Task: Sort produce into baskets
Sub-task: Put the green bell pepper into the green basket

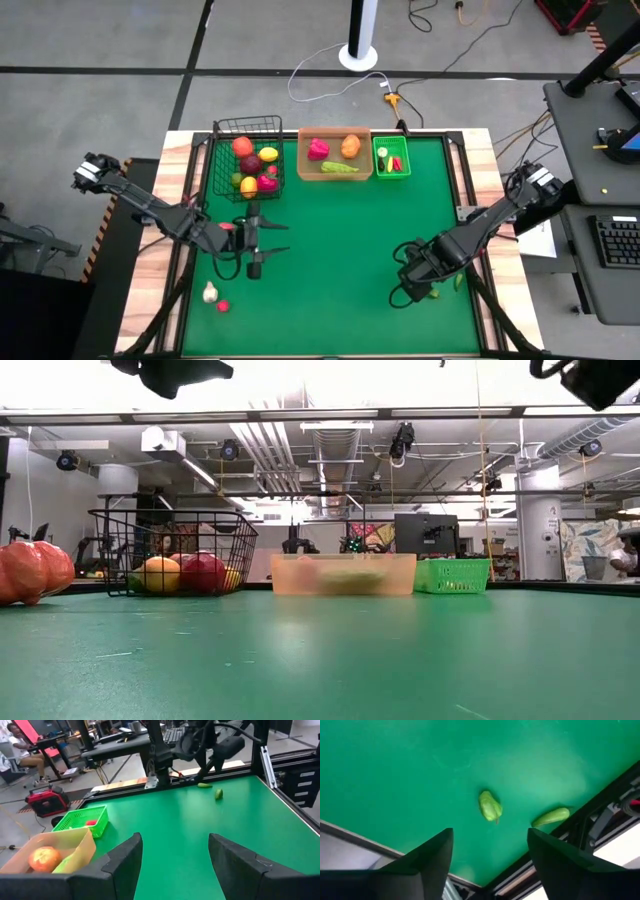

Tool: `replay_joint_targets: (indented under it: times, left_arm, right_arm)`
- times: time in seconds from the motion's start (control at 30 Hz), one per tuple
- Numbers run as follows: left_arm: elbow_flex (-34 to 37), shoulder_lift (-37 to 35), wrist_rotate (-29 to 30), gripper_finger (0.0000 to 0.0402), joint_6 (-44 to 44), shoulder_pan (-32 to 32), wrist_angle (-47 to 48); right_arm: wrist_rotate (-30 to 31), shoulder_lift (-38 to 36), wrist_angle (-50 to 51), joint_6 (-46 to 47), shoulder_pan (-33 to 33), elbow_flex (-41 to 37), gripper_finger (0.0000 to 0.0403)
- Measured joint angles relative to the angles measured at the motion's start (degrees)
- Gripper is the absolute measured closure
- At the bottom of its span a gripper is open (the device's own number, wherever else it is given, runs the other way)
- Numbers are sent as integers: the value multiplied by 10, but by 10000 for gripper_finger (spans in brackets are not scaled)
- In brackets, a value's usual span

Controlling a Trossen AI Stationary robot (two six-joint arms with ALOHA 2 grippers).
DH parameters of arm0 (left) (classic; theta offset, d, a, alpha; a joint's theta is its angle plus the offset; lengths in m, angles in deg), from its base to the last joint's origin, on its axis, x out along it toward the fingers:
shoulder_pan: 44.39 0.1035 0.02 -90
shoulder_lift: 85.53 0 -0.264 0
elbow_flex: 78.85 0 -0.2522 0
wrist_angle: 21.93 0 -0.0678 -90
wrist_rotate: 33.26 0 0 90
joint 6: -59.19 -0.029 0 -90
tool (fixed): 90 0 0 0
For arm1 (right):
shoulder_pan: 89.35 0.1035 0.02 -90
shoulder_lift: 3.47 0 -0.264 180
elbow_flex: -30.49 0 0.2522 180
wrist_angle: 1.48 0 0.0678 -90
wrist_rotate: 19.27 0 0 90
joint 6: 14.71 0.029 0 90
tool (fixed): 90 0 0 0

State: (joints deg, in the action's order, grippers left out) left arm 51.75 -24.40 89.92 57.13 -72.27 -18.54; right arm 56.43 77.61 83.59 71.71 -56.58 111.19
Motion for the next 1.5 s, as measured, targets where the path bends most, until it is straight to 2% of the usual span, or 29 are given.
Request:
replay_joint_targets:
  times: [0.13,0.27,0.47,0.97,1.23,1.5]
  left_arm:
    - [-2,3,1,192,-1,0,0]
    - [-2,3,3,192,-4,0,2]
    - [-2,3,4,192,-4,0,2]
    - [-2,3,4,192,4,0,-1]
    - [-2,3,5,192,9,0,-1]
    - [-2,3,5,192,11,0,-2]
  right_arm:
    - [-23,0,-71,-23,15,-43,123]
    - [-31,0,-126,-13,31,-84,113]
    - [-40,0,-200,21,49,-149,125]
    - [-36,0,-271,36,58,-224,157]
    - [-35,37,-285,12,57,-228,195]
    - [-51,66,-296,-14,55,-210,270]
